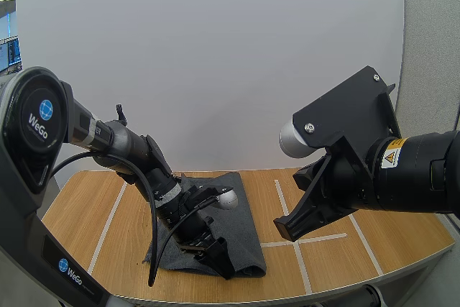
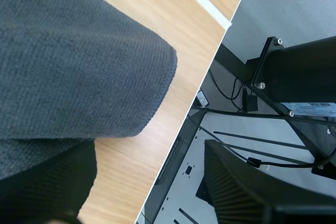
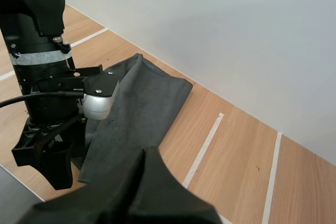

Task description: Fold the towel

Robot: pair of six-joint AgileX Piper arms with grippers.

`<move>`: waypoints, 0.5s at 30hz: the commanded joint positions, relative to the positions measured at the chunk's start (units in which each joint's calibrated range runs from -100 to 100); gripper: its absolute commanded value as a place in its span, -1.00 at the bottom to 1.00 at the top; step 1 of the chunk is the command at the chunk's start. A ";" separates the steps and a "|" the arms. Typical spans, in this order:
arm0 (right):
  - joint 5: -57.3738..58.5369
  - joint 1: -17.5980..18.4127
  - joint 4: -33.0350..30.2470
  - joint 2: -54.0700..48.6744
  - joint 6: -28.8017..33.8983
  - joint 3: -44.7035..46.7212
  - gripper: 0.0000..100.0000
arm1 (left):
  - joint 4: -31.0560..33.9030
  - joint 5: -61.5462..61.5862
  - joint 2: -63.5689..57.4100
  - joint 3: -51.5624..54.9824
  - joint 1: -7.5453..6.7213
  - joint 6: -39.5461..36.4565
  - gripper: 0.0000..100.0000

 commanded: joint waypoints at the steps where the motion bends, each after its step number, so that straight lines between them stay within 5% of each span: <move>1: 0.00 -0.26 -0.10 -0.47 0.16 -0.01 -1.00 | 0.43 0.54 -0.03 0.08 -0.34 -1.39 0.90; 15: 0.00 -0.26 -0.10 -0.47 0.16 -0.01 -1.00 | -1.57 -5.38 11.07 -2.05 -0.34 -1.88 0.90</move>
